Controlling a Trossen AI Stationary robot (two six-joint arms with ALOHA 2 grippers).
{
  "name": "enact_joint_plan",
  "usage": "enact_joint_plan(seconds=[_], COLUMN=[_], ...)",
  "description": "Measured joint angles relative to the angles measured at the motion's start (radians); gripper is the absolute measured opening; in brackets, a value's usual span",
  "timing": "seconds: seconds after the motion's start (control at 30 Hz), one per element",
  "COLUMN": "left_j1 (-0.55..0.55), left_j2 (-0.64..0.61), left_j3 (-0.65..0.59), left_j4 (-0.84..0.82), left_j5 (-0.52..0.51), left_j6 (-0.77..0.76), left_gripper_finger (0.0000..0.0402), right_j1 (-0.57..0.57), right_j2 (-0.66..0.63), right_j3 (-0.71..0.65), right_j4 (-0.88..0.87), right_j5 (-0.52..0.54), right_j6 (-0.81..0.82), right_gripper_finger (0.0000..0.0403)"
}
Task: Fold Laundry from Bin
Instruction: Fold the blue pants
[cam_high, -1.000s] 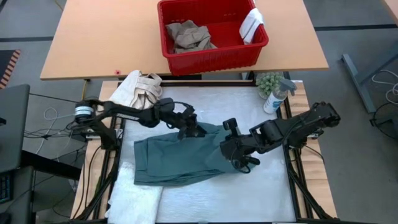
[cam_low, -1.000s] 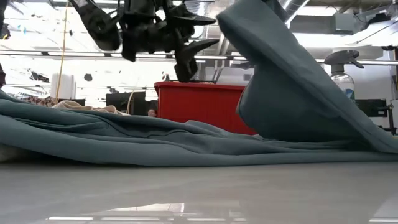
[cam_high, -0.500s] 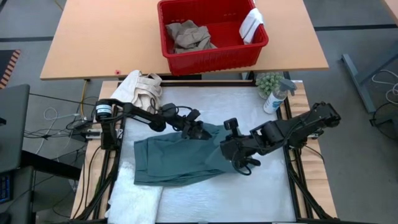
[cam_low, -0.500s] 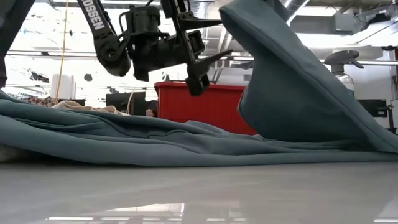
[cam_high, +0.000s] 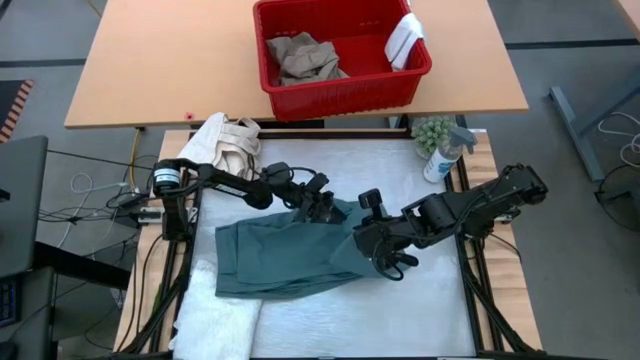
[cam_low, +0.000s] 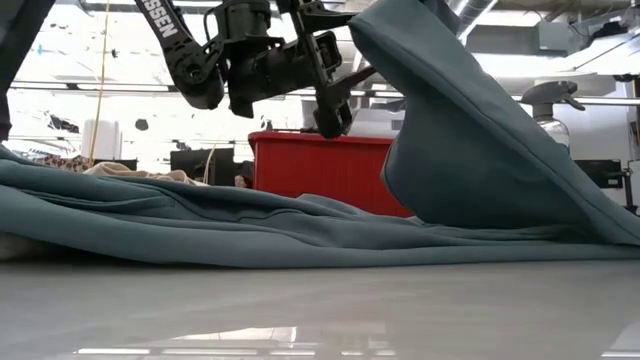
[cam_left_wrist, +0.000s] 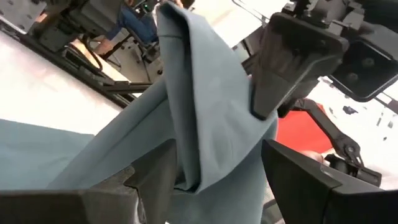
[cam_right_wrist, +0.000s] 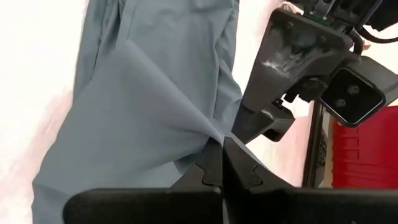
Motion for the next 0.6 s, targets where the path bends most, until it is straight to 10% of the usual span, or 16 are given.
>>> enact_joint_plan(seconds=[0.6], left_j1=[-0.050], left_j2=[0.000], left_j3=[0.088], left_j4=[0.029], left_j5=[0.004], left_j6=[-0.061], left_gripper_finger=[0.0223], right_j1=[-0.021], right_j2=[0.000], right_j3=[0.000], right_j4=[0.054], right_j5=[0.030], right_j6=[-0.065], right_gripper_finger=[0.0018])
